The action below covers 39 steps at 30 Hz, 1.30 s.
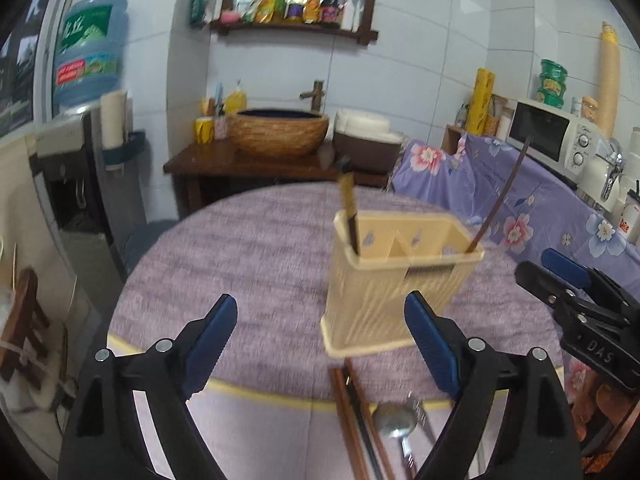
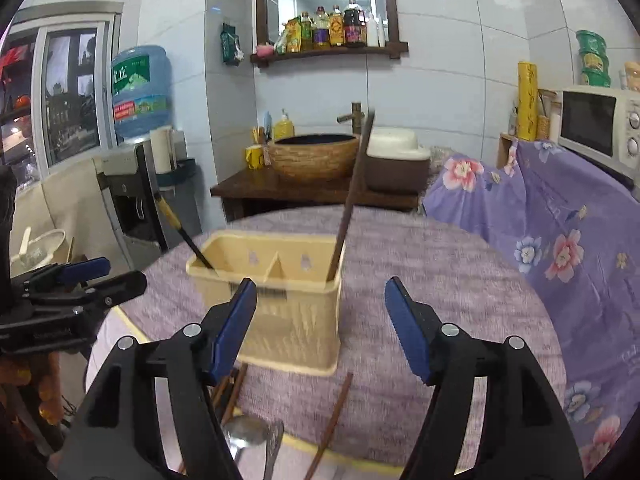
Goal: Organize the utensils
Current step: 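Lower the left tool onto a brown chopstick while the right tool grasps the clear plastic spoon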
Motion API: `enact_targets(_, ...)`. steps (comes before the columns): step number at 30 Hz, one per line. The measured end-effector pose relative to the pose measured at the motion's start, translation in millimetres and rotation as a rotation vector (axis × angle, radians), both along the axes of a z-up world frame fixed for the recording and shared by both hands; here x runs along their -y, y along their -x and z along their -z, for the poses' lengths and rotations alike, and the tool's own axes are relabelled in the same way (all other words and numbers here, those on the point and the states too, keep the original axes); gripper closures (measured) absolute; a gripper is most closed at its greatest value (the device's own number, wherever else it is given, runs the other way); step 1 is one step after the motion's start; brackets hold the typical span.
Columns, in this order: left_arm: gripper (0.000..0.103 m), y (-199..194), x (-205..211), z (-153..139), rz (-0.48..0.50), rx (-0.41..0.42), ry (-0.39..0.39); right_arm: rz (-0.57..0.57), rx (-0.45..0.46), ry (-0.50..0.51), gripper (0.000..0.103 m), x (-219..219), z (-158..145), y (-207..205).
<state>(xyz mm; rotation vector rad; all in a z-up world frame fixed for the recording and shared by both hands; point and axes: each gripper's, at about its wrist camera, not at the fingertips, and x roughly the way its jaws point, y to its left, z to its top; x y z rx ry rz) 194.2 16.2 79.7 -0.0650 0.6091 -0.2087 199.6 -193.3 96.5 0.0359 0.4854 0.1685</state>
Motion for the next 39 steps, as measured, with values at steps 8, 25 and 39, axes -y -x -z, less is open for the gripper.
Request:
enact_targets(8,0.06,21.5,0.1,77.6,-0.001,-0.212,-0.036,0.109,-0.222,-0.056,0.037,22.4,89.1,29.6)
enact_targets(25,0.081,28.1,17.4,105.5,0.044,-0.278,-0.085,0.143,-0.415,0.017,0.054,14.2,137.6,13.3)
enact_targets(39,0.081,24.3,32.3,112.9,0.076,-0.295,-0.134,0.163,-0.412,0.056,0.066,11.0,138.9,-12.2)
